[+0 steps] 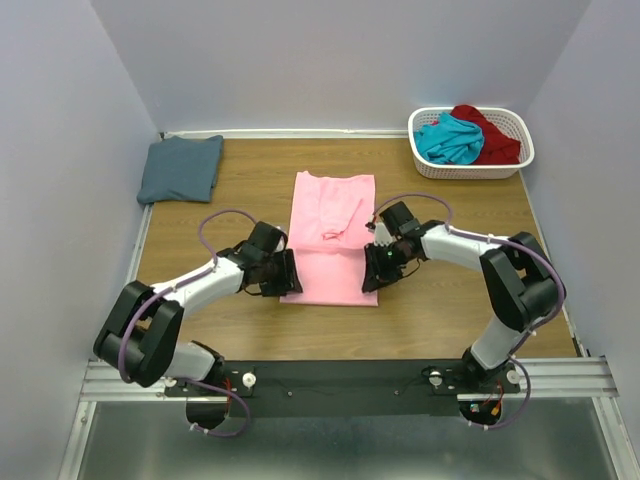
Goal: Fold and stack the t-shirts
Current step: Fold the tshirt
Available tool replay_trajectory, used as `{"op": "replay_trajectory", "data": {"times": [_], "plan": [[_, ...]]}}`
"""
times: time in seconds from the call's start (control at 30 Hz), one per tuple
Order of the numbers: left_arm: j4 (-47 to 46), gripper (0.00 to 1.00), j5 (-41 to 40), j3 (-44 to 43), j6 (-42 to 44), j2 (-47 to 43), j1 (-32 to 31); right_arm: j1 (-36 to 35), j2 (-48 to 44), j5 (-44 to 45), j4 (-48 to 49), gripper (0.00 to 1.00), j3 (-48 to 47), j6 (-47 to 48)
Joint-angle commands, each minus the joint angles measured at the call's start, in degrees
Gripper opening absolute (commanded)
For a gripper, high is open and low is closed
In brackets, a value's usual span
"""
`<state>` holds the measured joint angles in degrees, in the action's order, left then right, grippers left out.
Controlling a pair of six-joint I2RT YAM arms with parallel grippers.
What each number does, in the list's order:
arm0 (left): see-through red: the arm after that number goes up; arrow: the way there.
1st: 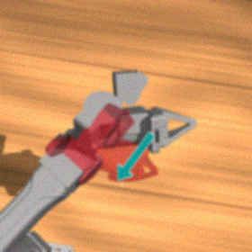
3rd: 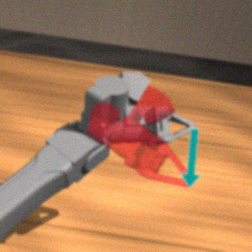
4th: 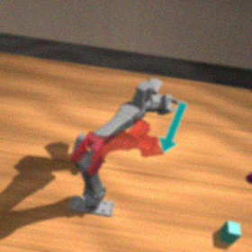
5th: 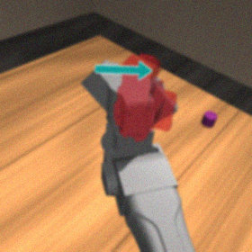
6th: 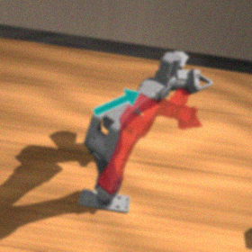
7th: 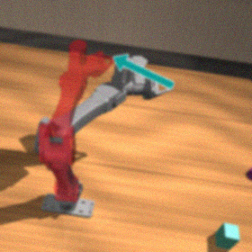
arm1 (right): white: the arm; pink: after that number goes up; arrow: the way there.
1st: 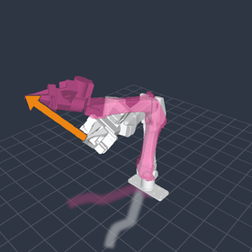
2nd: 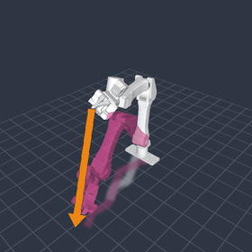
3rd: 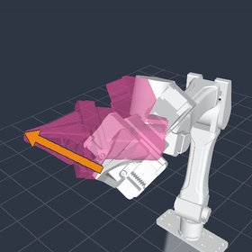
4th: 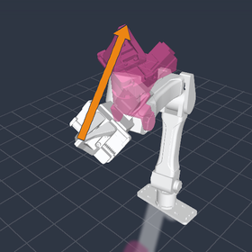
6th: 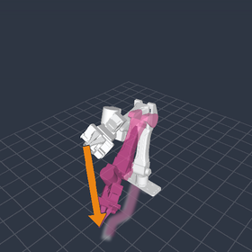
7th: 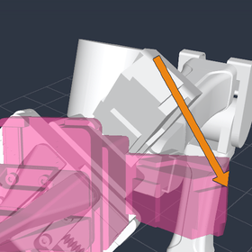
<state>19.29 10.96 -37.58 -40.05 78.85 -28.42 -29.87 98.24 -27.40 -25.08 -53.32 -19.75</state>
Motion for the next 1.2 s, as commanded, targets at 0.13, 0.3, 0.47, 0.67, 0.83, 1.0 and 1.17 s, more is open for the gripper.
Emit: {"op": "replay_trajectory", "data": {"times": [0.13,0.3,0.47,0.67,0.83,1.0,1.17], "plan": [[-0.63,0.62,-6.64,-3.9,-5.83,-8.36,-1.9,1.21,-5.16,2.8,-1.47,0.33,-5.38,4.45],[-5.13,0.51,-4.47,-8.55,-3.46,2.41,0.91,6.13,2.46,-4.93,4.06,0.32,-8.29,4.72],[-7.33,0.46,-3.4,-13.47,-1.7,12.54,3.28,11.4,9.59,-9.16,8.28,0.31,-9.52,1.91],[-8.91,0.43,-1.91,-18.13,-0.2,21.08,7.85,17.02,15.58,-11.89,12.34,0.3,-11.62,-1.26],[-9.44,0.43,1.16,-19.11,-0.29,24.77,9.09,18.88,18.75,-12.33,12.25,0.3,-15.22,-2.05],[-9.01,0.51,2.4,-19.28,-0.73,18.65,9.18,18.53,14.63,-14.79,12.34,0.31,-14.8,-1.7],[-5.5,0.64,-3.13,-17.01,-0.29,9.58,8.56,17.92,6.46,-20.4,12.34,0.36,-8.92,-1.35]]}}
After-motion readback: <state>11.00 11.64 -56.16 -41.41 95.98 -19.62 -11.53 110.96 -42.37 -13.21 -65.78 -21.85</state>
